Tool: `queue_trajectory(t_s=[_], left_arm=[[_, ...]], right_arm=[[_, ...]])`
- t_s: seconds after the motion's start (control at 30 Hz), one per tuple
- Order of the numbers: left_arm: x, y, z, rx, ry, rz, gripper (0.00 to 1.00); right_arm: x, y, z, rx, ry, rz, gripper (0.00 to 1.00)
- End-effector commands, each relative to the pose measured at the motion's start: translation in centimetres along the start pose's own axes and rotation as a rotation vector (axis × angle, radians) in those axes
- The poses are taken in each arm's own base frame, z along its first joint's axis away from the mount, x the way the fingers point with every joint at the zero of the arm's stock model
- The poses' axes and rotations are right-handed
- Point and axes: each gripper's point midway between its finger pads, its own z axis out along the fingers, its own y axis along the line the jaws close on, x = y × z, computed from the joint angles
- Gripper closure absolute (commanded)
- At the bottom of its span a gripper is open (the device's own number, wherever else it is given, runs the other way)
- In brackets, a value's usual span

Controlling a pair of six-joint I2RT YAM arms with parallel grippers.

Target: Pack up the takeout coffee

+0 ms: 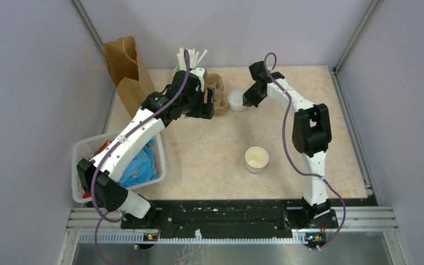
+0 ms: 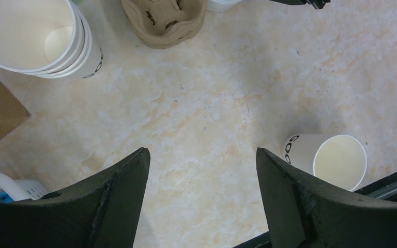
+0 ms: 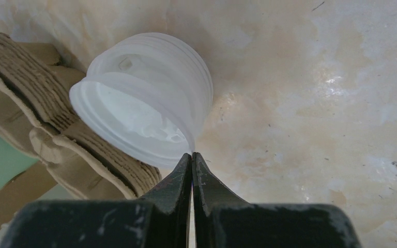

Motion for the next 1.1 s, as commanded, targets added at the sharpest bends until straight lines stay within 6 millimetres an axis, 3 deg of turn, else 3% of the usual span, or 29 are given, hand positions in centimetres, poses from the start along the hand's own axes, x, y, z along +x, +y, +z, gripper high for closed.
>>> queue_trajectory(t_s=[0.0,0.3,0.77,1.07], left_arm=[[-2.1,-0.4,-1.3,0.024,-0.075,0.003,0.18],[-2.6,-0.7,-1.1,0.036,-0.073,-0.004,0.18],[-3.0,-1.5,-0.5,0.063,-0.061,-0.019,0.18],[-2.9,-1.7,-0.2,0.074,-0.048,-0.023,0.18]], right_arm=[[-3.0,2.8,-5.1,-0.145,-0.089,0.041,1.00],[-3.6,2.3,-5.2,-0.222,-0.036,0.019,1.00],[-1.8,4.1,-4.7,-0.394,0.104,-0.043,1.00],[-1.8,2.8,-3.9,-0.358,0.134,-0.029,1.00]])
